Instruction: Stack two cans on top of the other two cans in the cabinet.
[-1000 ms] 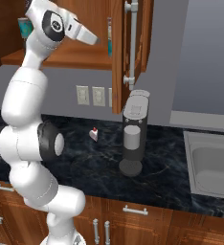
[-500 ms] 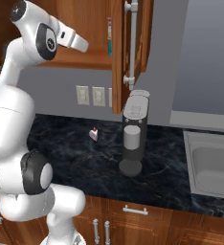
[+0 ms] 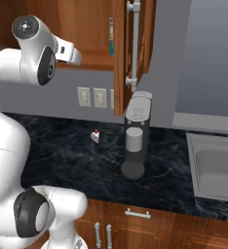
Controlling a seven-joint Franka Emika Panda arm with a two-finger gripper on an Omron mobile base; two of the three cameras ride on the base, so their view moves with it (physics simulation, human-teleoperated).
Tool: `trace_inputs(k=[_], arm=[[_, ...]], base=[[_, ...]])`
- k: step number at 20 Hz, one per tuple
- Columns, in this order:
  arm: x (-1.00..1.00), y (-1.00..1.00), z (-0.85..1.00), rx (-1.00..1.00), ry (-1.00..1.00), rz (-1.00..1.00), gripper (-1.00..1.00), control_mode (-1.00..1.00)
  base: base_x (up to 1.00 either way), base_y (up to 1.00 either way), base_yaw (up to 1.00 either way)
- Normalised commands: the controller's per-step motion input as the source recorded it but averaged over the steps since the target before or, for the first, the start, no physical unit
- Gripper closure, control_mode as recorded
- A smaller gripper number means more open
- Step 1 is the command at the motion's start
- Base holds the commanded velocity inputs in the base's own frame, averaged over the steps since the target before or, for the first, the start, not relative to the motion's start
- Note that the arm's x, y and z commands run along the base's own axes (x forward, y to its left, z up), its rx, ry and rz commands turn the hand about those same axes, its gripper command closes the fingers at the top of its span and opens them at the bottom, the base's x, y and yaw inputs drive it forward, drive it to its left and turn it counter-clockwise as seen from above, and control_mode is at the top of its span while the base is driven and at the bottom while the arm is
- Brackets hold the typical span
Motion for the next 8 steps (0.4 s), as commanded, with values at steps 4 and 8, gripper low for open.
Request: trace_inputs(k=[4, 8], arm=[[-0.78, 0.44, -0.32, 0.00, 0.13, 0.19, -1.00, -1.00], [-0.85, 0.36, -0.35, 0.00, 0.14, 0.10, -1.00, -1.00]], base=[[0.00, 0.00, 0.00], [0.00, 0.00, 0.00]])
